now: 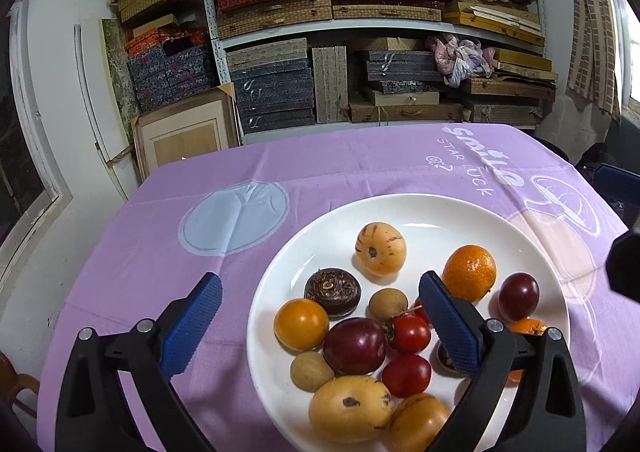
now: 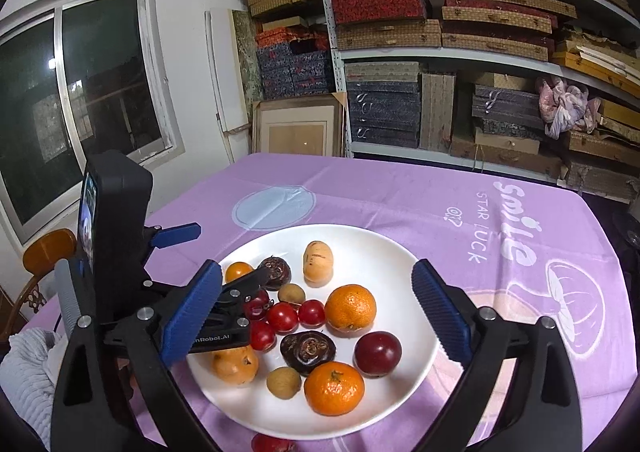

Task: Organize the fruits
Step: 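Withdraw both grippers toward the last fruits on the cloth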

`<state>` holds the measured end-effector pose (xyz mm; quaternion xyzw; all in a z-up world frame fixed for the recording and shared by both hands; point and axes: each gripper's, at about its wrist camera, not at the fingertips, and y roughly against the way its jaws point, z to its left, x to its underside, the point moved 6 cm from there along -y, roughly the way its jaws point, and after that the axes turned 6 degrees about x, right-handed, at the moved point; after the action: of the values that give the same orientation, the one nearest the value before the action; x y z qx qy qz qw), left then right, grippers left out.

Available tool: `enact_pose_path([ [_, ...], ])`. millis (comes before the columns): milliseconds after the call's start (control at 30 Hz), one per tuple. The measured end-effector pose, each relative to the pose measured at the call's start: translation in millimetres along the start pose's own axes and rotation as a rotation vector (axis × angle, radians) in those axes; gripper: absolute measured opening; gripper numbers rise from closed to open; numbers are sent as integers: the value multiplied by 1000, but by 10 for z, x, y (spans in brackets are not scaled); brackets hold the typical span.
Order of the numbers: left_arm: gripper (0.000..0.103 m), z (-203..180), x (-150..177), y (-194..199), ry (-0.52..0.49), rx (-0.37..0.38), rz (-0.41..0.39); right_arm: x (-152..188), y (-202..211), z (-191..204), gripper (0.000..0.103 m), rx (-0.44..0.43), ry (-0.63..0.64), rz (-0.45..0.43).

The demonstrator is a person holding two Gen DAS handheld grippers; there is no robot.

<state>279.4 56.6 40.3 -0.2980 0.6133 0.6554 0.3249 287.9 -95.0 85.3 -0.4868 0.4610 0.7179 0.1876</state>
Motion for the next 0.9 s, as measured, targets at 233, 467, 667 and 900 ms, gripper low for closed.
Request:
enact_pose_path([
  [233,99,86,232,428,34,-4,-1,133,682,-137,98,-11,-93,-49],
  [467,99,13,600,867,53,42,16,428,1226,-345,99,25,-152,-61],
  [667,99,-495,972,1019,-34,120,74,895,1419,-673,99,51,-263,-39],
  [900,100,-1134,1178,941,-108,196,105,1104,1405,-1034,99,24,-437,-7],
])
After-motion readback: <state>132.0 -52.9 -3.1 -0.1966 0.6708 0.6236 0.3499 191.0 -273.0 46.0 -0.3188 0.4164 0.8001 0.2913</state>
